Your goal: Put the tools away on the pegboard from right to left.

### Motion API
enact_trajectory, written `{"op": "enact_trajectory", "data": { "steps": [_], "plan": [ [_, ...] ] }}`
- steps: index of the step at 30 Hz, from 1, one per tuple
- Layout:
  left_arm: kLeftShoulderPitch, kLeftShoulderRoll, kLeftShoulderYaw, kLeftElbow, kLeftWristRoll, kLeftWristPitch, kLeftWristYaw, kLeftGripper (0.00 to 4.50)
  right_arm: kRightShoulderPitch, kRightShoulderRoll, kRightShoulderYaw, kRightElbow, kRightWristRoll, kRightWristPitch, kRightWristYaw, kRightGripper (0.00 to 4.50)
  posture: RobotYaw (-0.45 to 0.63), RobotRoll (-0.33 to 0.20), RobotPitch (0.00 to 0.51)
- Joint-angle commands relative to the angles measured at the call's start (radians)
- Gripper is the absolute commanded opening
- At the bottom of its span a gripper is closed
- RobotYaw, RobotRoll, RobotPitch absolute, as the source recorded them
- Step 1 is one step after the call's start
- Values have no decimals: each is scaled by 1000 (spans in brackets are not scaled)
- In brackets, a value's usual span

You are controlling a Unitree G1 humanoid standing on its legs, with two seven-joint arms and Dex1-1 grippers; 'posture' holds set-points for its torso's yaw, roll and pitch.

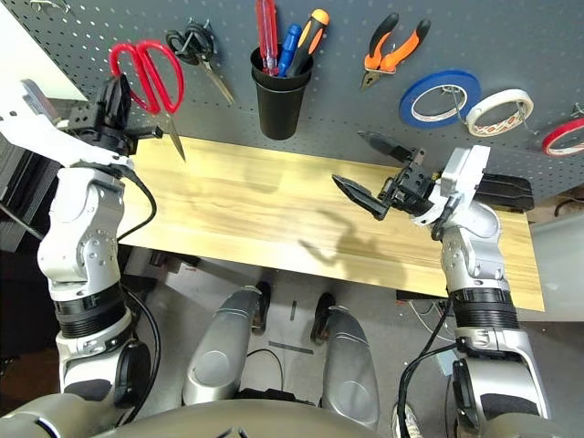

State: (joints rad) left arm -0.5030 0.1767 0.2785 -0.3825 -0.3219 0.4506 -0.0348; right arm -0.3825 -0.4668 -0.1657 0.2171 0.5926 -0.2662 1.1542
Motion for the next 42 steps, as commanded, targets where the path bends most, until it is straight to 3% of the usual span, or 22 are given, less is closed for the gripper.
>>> {"op": "enact_trajectory", "data": {
  "steps": [1, 16, 30, 42],
  "plan": [
    [-5, 12, 8, 3, -37, 5, -19, 22, -9, -16, -21, -15, 12, 21, 10, 4500, 286, 0, 281],
    [-108, 67, 12, 242, -36, -66, -73, 22, -54, 3, -13, 19, -20, 9, -2, 4500, 257, 0, 279],
    [-219, 59, -35, 488, -19, -179, -146, 22, -34, 28, -6, 3, -46, -3, -33, 4500, 237, 0, 277],
    [-165, 60, -4, 400, -43, -168, -102, 22, -14, 35, -6, -12, -53, -4, -40, 4500, 248, 0, 284]
  ]
}}
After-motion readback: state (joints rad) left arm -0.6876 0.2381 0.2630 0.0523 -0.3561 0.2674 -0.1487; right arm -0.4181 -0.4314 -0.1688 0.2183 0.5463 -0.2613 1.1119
